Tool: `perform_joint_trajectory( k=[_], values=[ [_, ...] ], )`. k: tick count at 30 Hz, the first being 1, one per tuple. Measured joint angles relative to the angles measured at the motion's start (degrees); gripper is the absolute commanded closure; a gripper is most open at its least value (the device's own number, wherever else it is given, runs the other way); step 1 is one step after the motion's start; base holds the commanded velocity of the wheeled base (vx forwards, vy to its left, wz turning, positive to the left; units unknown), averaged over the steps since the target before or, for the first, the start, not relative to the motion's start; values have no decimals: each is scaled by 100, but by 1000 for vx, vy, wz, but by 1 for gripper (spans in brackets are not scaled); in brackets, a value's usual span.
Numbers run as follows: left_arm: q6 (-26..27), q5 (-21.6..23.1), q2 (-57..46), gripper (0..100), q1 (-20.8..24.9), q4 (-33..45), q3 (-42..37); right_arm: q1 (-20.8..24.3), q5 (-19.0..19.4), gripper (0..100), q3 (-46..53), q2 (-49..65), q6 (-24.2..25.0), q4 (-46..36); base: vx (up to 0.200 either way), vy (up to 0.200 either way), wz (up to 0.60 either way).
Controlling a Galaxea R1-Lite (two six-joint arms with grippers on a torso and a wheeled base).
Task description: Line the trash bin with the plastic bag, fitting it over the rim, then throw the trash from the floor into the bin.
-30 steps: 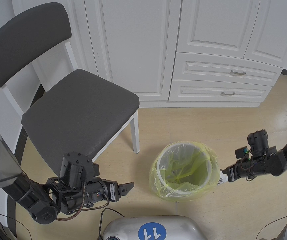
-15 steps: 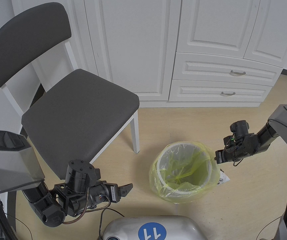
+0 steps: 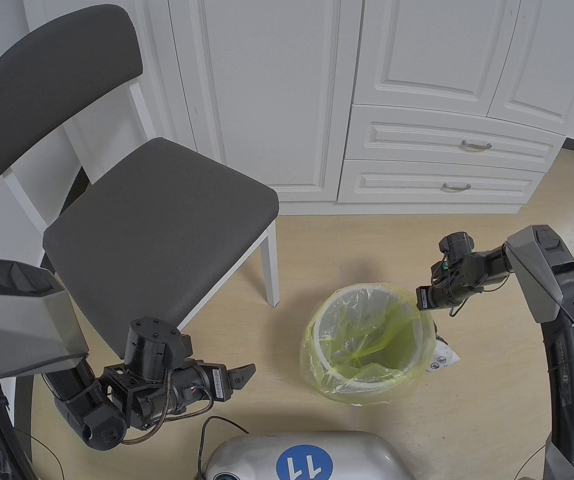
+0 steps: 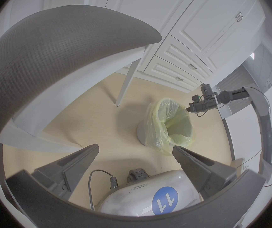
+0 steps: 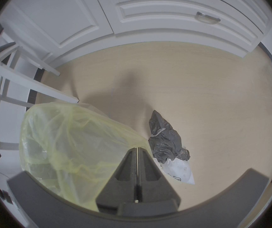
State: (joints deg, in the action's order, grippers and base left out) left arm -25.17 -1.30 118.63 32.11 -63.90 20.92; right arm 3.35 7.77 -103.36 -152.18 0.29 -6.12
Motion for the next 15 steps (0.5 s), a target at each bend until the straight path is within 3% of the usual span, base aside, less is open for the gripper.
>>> perform_joint_trajectory(
  k=[5,15],
  values=[
    [2,0,11,0,-52,-244,-11,-16,79,100,-874,-522,213,-1072,0,0,0],
    [-9,5,67,0,-80,-428,-59,-27,369,100,-1117,-830,740,-1265,0,0,0]
  ],
)
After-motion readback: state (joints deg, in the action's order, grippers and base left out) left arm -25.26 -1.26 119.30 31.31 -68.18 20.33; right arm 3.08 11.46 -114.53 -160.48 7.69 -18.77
